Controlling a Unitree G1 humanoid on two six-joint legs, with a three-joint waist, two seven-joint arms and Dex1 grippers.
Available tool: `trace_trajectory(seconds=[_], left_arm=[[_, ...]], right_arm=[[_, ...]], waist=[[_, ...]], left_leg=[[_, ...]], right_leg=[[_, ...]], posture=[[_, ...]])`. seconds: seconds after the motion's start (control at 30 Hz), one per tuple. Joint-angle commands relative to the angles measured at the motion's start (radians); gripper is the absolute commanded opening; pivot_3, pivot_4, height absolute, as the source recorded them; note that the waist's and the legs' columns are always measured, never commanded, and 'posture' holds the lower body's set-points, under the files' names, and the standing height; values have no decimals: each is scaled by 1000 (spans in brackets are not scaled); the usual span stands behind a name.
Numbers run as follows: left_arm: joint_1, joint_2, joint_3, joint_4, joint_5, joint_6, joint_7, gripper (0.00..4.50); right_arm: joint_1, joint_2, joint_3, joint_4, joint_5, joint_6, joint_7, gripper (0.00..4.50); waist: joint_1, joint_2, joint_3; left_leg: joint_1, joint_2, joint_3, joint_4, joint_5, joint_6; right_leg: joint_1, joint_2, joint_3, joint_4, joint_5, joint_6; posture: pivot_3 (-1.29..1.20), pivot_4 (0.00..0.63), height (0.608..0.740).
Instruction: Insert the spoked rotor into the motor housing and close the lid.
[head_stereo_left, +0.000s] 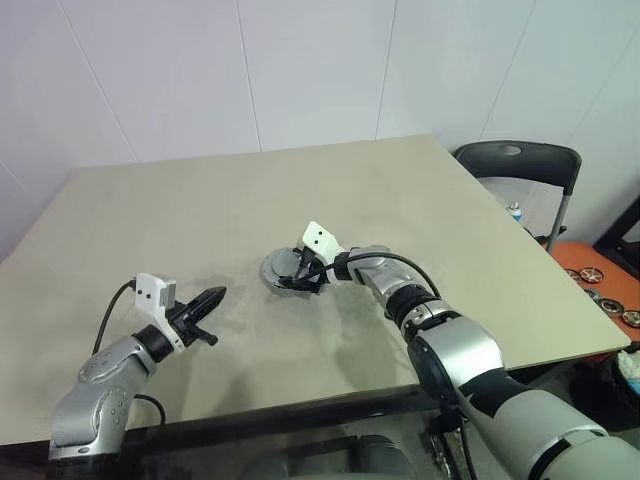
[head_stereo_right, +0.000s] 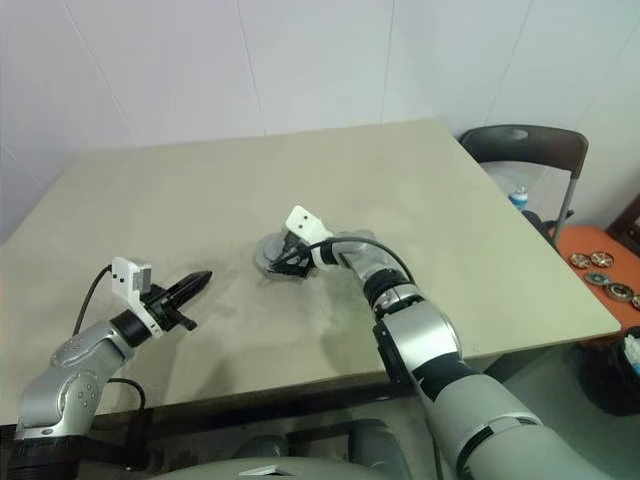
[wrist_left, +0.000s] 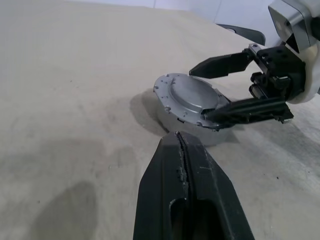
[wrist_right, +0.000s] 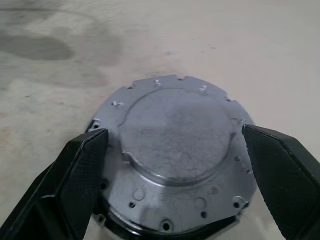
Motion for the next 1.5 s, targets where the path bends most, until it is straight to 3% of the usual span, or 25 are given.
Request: trace_trajectory(seconds=[0.03,0.4,0.5,0.57,0.6,0.93,1.2,1.5], left_arm=[[-7,11,21,-14,2,-26,-5,0],[-13,2,15,-11,6,-30,1,0],[-9,0,14,-10,9,-33,3,0],[-7,0,14,-13,8,-33,5,0],[-6,-1,14,-14,8,-34,6,0],[-23,-4,9,11,17,-48,12,0],[-49,0,11,41,25,-55,9,0],[-83,7,15,83,39,-69,0,0]], right_arm=[[-2,-3,-10,8,-3,20,-39,4479],[25,2,-12,12,2,53,-27,4479],[37,1,5,8,-6,53,32,3962],[40,5,16,4,-18,64,21,3353],[40,6,18,3,-21,69,15,3317],[44,-4,2,-6,-4,91,-5,3317],[45,-47,27,-37,5,192,269,3317],[39,-65,49,-57,-6,188,306,3317]], waist=[[1,0,0],[1,0,0],[1,0,0],[0,0,0],[0,0,0],[0,0,0],[4,0,0],[4,0,0]], left_leg=[[2,0,0,0,0,0],[7,0,-1,0,0,0],[7,0,-1,0,0,0],[7,0,-1,0,0,0],[7,0,-1,0,0,0],[8,0,-1,0,0,0],[7,0,-2,-1,-1,2],[5,-1,-1,-1,-4,4]], right_leg=[[2,0,0,0,0,0],[8,0,-1,-1,0,0],[8,0,-1,-1,0,0],[8,0,-1,-2,0,0],[8,0,-1,-2,0,0],[10,0,-1,-2,0,0],[11,0,-2,-5,0,0],[9,-1,-2,-8,-1,1]], posture=[[0,0,740],[0,0,740],[0,0,740],[0,0,740],[0,0,740],[0,0,740],[0,0,740],[0,0,740]])
